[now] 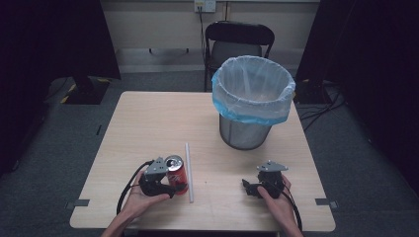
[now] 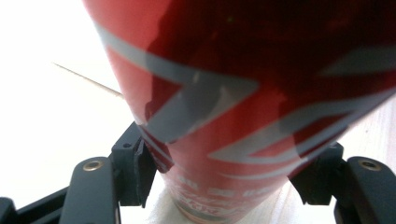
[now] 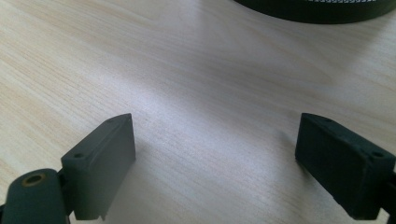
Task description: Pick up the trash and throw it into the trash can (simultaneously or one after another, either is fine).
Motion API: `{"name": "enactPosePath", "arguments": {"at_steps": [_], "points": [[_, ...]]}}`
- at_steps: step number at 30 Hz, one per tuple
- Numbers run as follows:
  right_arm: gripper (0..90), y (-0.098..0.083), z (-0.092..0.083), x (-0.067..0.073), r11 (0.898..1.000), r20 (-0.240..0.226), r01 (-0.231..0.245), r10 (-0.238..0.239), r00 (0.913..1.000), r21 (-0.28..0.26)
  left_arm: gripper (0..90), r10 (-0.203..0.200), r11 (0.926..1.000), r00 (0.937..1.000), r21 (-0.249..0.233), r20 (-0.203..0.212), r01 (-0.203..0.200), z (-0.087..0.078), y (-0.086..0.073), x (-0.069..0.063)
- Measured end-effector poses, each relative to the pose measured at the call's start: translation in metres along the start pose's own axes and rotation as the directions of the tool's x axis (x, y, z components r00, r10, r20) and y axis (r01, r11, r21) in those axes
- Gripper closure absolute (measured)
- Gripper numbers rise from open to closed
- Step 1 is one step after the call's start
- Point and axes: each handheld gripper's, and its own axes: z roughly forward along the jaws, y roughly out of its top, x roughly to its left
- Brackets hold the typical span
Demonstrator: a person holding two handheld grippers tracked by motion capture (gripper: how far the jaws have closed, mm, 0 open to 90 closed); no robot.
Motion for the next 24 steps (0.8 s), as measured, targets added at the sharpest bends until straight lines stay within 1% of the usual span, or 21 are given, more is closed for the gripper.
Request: {"name": "enactPosePath", "arguments": {"at_steps": [1, 3, 6, 8, 10, 11, 14, 15, 16, 19, 21, 22, 23, 24], "points": [[11.3, 0.000, 0.000, 0.000, 1.000, -0.001, 0.001, -0.001, 1.0000, 0.000, 34.0, -0.007, 1.0000, 1.0000, -0.007, 0.003, 0.007, -0.001, 0.000, 0.000], [11.3, 0.000, 0.000, 0.000, 1.000, -0.001, 0.000, 0.000, 1.0000, 0.000, 34.1, -0.001, 0.9998, 1.0000, -0.019, -0.007, 0.001, -0.003, 0.001, -0.001], [11.3, 0.000, 0.000, 0.000, 1.000, -0.001, 0.001, -0.001, 1.0000, 0.000, 34.0, 0.003, 0.9998, 0.9998, -0.019, -0.019, -0.003, -0.004, 0.001, 0.000], [11.3, 0.000, 0.000, 0.000, 1.000, 0.000, 0.000, 0.000, 1.0000, 0.000, 34.1, -0.013, 0.9996, 0.9996, -0.024, -0.023, 0.012, -0.006, -0.001, 0.002], [11.3, 0.000, 0.000, 0.000, 1.000, 0.000, -0.001, 0.001, 1.0000, 0.001, 34.1, -0.015, 0.9996, 0.9995, -0.026, -0.026, 0.014, -0.007, -0.001, 0.003], [11.3, 0.000, 0.000, 0.000, 1.000, 0.000, 0.000, 0.000, 1.0000, 0.000, 34.1, -0.024, 0.9992, 0.9993, -0.033, -0.027, 0.023, -0.008, 0.000, 0.006], [11.3, 0.000, 0.000, 0.000, 1.000, 0.000, 0.000, 0.000, 1.0000, 0.000, 34.2, -0.032, 0.9988, 0.9991, -0.039, -0.029, 0.030, -0.009, 0.000, 0.008], [11.3, 0.000, 0.000, 0.000, 1.000, -0.001, 0.000, 0.000, 1.0000, 0.001, 34.2, -0.043, 0.9977, 0.9986, -0.055, -0.031, 0.041, -0.012, 0.001, 0.010], [11.3, 0.000, 0.000, 0.000, 1.000, -0.001, 0.000, 0.000, 1.0000, 0.001, 34.2, -0.043, 0.9977, 0.9986, -0.055, -0.031, 0.041, -0.012, 0.001, 0.010], [11.3, 0.000, 0.000, 0.000, 1.000, 0.000, 0.000, 0.000, 1.0000, 0.000, 34.2, -0.051, 0.9958, 0.9978, -0.078, -0.041, 0.048, -0.016, 0.003, 0.011], [11.3, 0.000, 0.000, 0.000, 1.000, -0.001, 0.001, -0.001, 1.0000, 0.000, 34.3, -0.060, 0.9941, 0.9974, -0.093, -0.040, 0.056, -0.020, 0.005, 0.012], [11.3, 0.000, 0.000, 0.000, 1.000, -0.001, 0.001, -0.001, 1.0000, 0.000, 34.3, -0.060, 0.9941, 0.9974, -0.093, -0.040, 0.056, -0.020, 0.005, 0.012], [11.3, 0.000, 0.000, 0.000, 1.000, 0.000, 0.000, 0.000, 1.0000, 0.000, 34.3, -0.075, 0.9908, 0.9967, -0.115, -0.030, 0.071, -0.021, 0.008, 0.012], [11.3, 0.000, 0.000, 0.000, 1.000, 0.000, 0.000, 0.000, 1.0000, 0.000, 34.4, -0.075, 0.9908, 0.9967, -0.115, -0.030, 0.071, -0.021, 0.008, 0.012]]}}
